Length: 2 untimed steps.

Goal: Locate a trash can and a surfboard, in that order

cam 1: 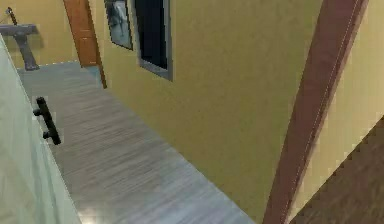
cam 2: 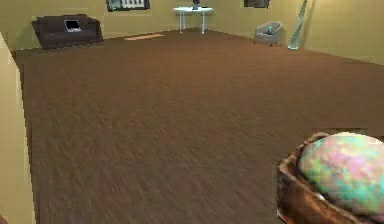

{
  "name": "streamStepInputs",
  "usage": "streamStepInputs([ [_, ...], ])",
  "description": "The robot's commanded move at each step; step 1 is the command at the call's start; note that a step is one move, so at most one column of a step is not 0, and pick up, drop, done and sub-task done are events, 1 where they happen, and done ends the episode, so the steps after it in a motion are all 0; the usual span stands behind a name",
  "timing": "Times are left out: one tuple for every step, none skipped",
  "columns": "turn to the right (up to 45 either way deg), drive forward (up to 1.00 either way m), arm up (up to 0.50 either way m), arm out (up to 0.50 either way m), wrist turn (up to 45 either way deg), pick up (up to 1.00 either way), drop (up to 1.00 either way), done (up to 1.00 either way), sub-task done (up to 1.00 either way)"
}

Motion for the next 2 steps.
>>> streamStepInputs([
  [45.0, 0.0, 0.0, 0.0, 0.0, 0.0, 0.0, 0.0, 0.0],
  [45.0, 0.0, 0.0, 0.0, 0.0, 0.0, 0.0, 0.0, 0.0],
])
